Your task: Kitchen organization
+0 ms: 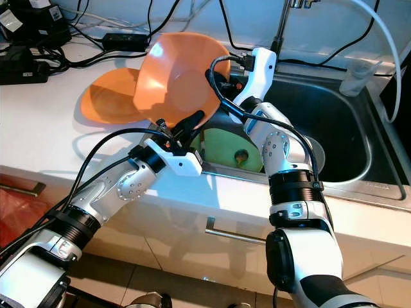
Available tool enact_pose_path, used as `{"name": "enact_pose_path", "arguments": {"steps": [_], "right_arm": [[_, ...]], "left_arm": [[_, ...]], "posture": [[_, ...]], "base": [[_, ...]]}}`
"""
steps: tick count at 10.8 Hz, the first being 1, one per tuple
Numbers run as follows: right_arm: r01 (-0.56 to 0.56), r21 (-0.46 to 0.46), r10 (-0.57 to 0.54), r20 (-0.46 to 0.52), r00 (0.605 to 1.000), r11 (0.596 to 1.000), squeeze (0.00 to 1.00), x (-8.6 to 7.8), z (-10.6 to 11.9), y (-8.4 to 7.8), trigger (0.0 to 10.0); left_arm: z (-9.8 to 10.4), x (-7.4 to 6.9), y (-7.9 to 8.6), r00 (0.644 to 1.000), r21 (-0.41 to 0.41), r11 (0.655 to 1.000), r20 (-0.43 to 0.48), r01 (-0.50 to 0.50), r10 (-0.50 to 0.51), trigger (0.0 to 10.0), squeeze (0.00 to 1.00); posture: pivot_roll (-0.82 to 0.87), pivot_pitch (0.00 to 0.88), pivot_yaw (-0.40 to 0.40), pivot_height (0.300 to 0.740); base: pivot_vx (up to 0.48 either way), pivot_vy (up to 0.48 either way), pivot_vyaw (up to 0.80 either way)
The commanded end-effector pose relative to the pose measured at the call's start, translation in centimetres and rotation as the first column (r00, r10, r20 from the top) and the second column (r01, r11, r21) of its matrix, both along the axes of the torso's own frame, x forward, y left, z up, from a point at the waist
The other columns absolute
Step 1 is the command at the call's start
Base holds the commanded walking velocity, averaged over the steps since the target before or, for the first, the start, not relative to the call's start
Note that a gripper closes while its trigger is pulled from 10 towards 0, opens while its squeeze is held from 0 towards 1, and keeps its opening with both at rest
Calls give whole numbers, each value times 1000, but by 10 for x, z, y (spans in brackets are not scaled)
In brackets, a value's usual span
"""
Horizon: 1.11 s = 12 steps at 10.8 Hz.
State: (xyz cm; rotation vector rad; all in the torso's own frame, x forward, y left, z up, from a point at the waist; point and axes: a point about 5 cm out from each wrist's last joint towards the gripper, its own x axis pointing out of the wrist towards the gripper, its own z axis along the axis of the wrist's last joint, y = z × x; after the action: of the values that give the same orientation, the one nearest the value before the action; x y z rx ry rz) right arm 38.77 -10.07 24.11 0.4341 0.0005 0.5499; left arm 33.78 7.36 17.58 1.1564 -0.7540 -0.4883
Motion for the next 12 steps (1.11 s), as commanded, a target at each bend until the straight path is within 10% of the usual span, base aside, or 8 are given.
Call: {"name": "enact_pose_path", "arguments": {"steps": [1, 2, 3, 4, 8, 9, 12], "right_arm": [[20, -2, -20, -138, 990, 1000, 0, 0, -31, -2, 0], [21, -1, -21, -138, 990, 1000, 0, 0, -31, -2, 0], [23, 3, -22, -139, 990, 1000, 0, -1, -32, -1, 0], [22, 5, -21, -141, 990, 1000, 0, -1, -33, -1, 0], [27, 11, -25, -146, 989, 1000, 0, -2, -35, -2, 0], [28, 14, -25, -147, 989, 1000, 0, -2, -36, -2, 0], [28, 24, -24, -154, 988, 999, 0, -3, -38, 0, 0]], "left_arm": [[25, -16, -24, 982, -86, 985, 135, 147, -134, 0, 0], [27, -16, -23, 980, -100, 984, 147, 146, -131, 3373, 0], [30, -15, -22, 980, -119, 982, 153, 145, -126, 10000, 337], [31, -15, -22, 980, -121, 982, 155, 144, -125, 10000, 502], [31, -15, -22, 980, -129, 981, 156, 144, -123, 10000, 506], [31, -15, -22, 980, -145, 978, 152, 148, -125, 10000, 1000], [32, -17, -21, 981, -164, 974, 142, 159, -136, 10000, 1000]], "posture": [[92, 83, -25, 740], [92, 83, -25, 740], [93, 82, -24, 740], [93, 82, -24, 740], [91, 84, -23, 740], [92, 83, -25, 740], [96, 85, -27, 740]], "base": [[0, 0, 0], [0, 0, 0], [0, 0, 0], [0, 0, 0], [0, 0, 0], [0, 0, 0], [0, 0, 0]]}}
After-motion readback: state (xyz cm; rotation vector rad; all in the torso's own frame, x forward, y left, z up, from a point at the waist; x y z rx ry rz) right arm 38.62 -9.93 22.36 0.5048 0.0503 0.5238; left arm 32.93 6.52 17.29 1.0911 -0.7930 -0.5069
